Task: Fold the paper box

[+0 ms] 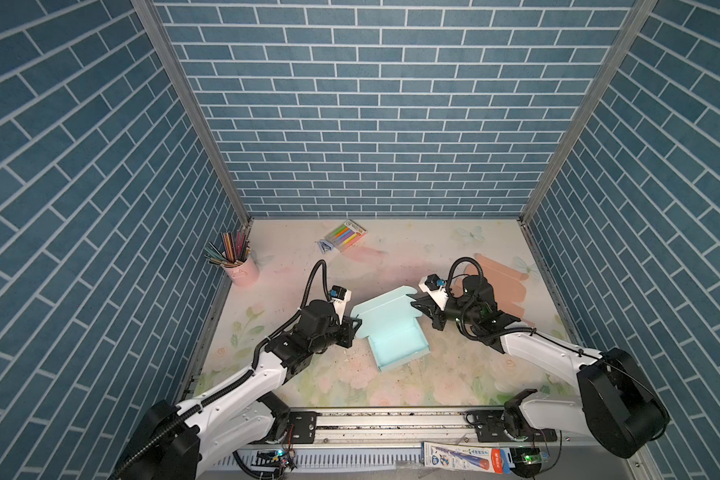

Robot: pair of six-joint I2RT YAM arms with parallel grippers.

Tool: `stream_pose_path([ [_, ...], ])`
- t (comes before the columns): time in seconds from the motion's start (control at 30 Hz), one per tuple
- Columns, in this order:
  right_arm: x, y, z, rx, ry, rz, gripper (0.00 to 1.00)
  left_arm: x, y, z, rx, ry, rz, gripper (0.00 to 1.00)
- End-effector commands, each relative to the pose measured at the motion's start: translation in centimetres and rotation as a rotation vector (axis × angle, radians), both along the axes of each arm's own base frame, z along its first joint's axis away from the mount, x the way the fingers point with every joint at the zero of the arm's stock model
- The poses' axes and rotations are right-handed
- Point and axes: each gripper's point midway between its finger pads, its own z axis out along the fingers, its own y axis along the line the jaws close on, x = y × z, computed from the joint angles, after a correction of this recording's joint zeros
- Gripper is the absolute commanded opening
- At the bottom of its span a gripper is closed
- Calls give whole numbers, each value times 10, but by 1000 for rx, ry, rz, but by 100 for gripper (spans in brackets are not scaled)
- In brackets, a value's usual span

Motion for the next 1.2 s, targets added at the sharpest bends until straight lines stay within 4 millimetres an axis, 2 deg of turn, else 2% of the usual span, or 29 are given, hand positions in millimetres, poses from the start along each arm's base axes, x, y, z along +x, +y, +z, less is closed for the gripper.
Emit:
stream_pose_path([
  [0.0,-3,-4,1,5,16,-16,6,-4,5,-9,42,11,20,17],
  [0.23,-2,-4,0,-5,17,-21,11,-6,3,-8,73,4,11,7],
  [0.5,-2,0,3,-20,8,-19,17,-8,-1,-6,127,-15,-13,6],
  [0.63,-1,1,4,-25,3,-23,16,-9,-6,-4,141,-24,-27,5],
  [0.87,1,1,4,-59,-6,-47,3,-6,-7,8,129,-51,-11,3],
  [1.07,12,0,3,-121,-6,-135,3,2,-7,28,105,-94,36,3],
  [1.17,11,8,7,-112,-3,-148,5,7,-6,33,101,-108,61,2],
])
